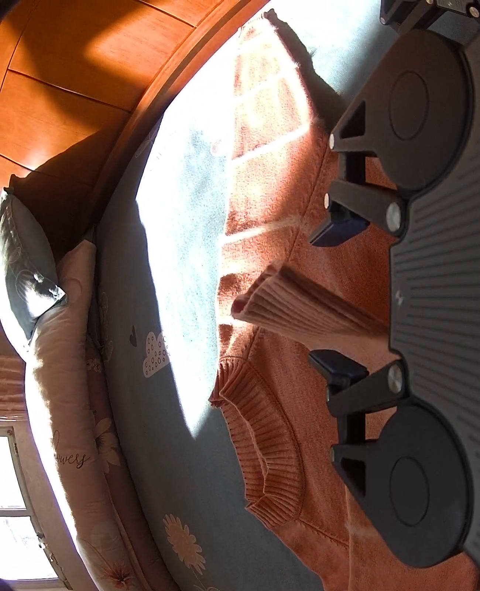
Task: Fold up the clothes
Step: 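Carry the sleeve cuff with the left tool across the sweater body, then move the right tool to the other sleeve cuff and close on it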
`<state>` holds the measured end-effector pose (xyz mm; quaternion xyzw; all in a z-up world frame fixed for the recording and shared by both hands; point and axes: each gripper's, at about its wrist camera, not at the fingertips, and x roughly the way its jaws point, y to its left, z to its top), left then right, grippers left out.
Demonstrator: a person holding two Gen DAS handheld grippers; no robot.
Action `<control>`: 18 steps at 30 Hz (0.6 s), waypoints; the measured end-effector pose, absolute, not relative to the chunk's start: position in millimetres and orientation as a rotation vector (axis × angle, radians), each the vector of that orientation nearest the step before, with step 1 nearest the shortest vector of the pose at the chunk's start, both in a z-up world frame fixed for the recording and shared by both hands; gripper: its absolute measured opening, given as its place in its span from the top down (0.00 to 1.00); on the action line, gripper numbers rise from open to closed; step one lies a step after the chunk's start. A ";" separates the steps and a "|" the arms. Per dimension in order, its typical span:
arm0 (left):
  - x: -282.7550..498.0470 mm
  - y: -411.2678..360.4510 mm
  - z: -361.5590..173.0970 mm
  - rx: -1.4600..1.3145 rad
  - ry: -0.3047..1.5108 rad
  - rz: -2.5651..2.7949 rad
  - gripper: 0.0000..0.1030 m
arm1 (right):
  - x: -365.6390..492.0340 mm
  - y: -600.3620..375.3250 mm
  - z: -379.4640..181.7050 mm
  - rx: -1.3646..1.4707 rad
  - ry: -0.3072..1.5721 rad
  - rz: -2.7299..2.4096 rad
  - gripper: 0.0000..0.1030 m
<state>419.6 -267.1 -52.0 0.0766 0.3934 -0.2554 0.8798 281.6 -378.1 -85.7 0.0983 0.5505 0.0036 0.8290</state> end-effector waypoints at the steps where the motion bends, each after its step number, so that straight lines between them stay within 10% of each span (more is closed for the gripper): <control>1: 419.3 -266.7 -51.8 0.154 0.821 -0.536 0.38 | 281.7 -377.8 -85.7 0.210 1.169 0.008 0.01; 18: 383.2 -166.3 -74.1 0.274 1.035 -0.335 0.30 | 296.1 -358.3 -77.5 0.273 1.155 0.127 0.00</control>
